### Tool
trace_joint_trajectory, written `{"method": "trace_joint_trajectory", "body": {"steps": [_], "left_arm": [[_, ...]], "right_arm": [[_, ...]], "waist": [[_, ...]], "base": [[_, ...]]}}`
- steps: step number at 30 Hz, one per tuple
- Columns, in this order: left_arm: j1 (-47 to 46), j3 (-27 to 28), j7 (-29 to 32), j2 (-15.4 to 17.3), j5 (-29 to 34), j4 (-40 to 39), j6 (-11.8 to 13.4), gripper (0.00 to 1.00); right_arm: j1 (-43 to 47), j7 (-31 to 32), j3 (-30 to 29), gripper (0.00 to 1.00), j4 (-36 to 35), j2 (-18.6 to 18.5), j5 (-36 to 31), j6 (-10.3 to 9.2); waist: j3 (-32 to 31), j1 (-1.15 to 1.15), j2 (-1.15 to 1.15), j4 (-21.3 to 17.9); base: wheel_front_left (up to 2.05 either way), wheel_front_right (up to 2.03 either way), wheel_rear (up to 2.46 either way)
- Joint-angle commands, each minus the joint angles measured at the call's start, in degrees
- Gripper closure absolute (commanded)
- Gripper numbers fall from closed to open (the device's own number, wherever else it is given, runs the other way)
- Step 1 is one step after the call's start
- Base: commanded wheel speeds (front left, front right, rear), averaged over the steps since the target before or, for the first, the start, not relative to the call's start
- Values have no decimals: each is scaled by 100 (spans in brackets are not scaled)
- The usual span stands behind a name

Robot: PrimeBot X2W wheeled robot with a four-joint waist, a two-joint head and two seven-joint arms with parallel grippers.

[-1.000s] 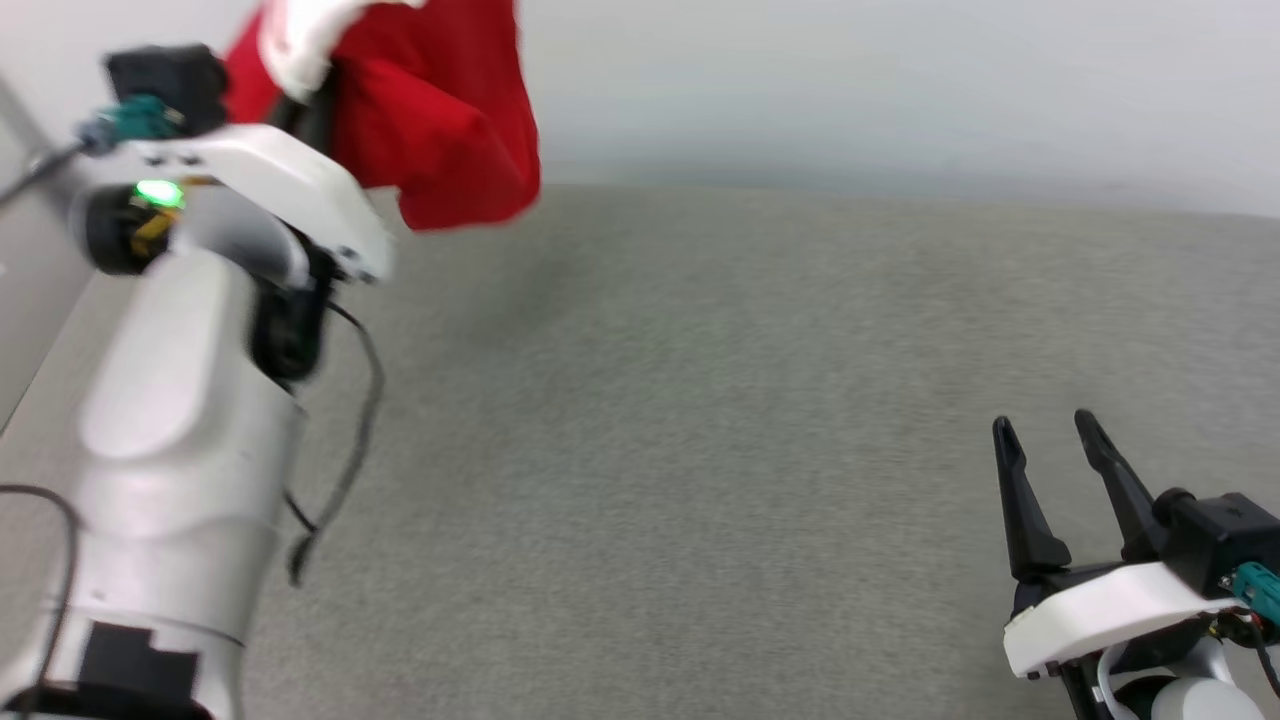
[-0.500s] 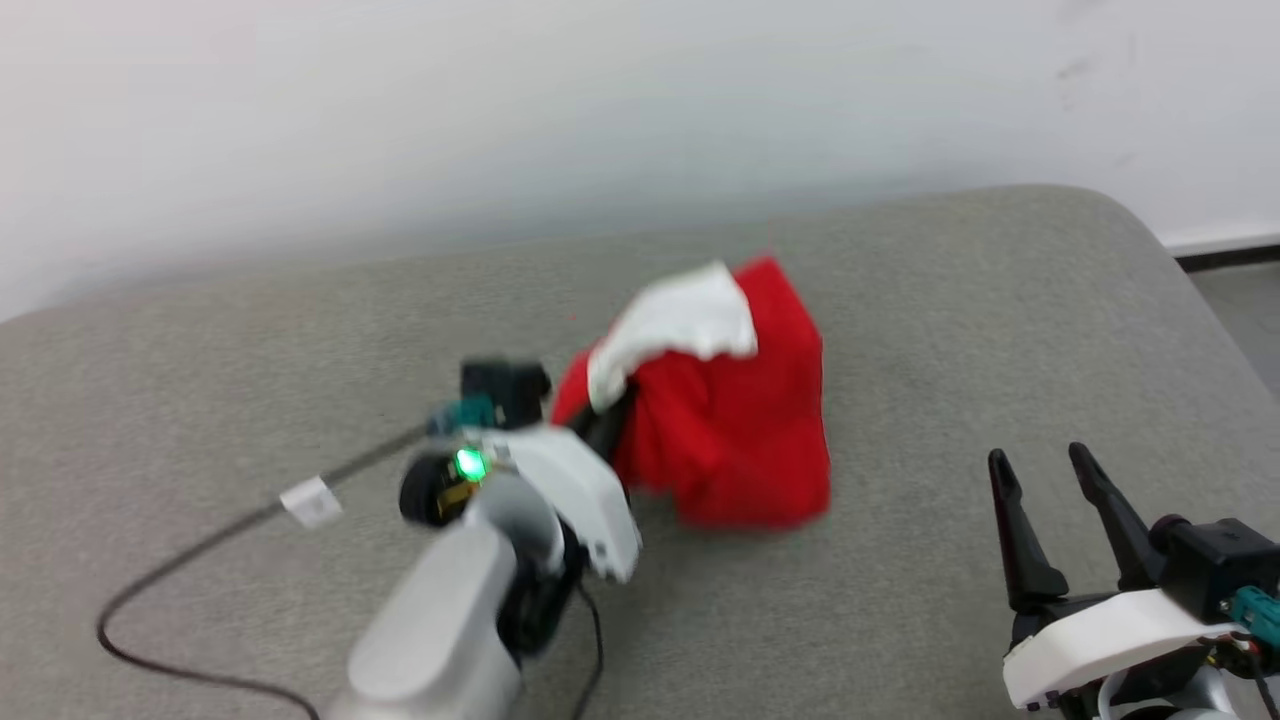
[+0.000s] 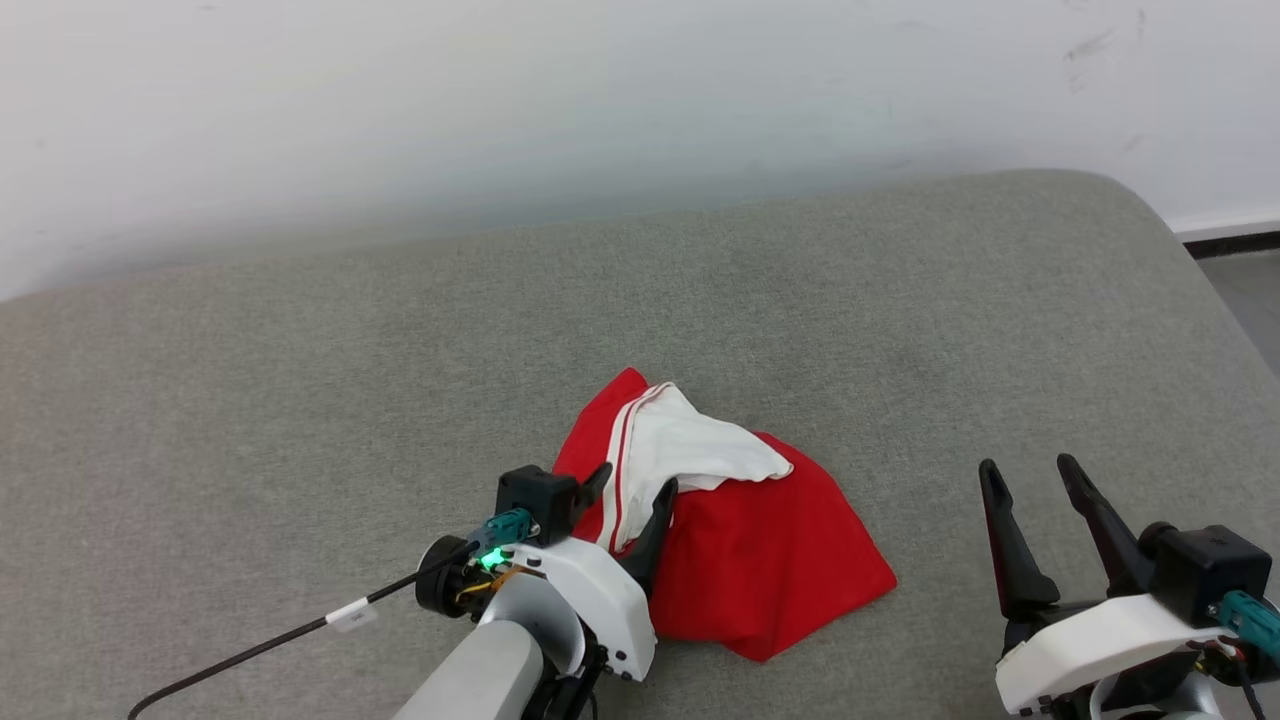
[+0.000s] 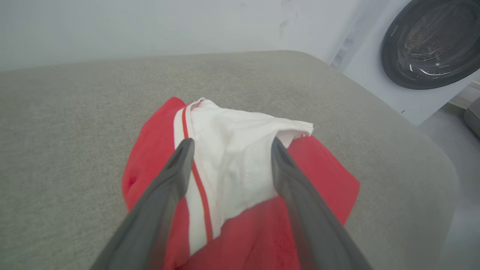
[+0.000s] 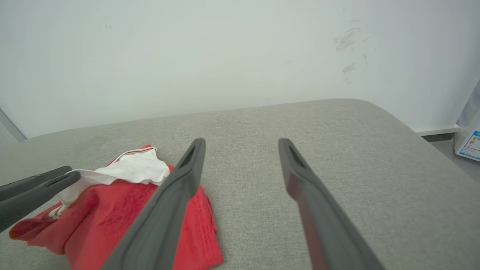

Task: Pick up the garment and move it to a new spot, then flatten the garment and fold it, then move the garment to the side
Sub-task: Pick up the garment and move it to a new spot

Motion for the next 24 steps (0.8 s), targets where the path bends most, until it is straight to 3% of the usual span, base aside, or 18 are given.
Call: {"method": "trace_joint_trajectory", "body": {"steps": [1,10,15,24], "left_arm": [[-9,20,-139,38,62,-138,46,0],[268,408,-624,263,63,-1029,534,0],[563,746,-740,590,20,-1388,800,0],[1191,1033,-743,1205,11,-1855,957,0]], "right_arm": [[-11,-19,-8,0,24,4,-36,-2],[130,53,-132,0,15,5,-110,-2],[223,103,-189,0,-45,4,-127,-2],[369,204,-127,0,-108,5,-156,-2]], "waist": [[-89,0,0,89],[-364,0,0,467],[-424,0,0,636],[-535,0,0,729]], "base": [[0,0,0],[0,0,0],[0,0,0],[0,0,0]]}}
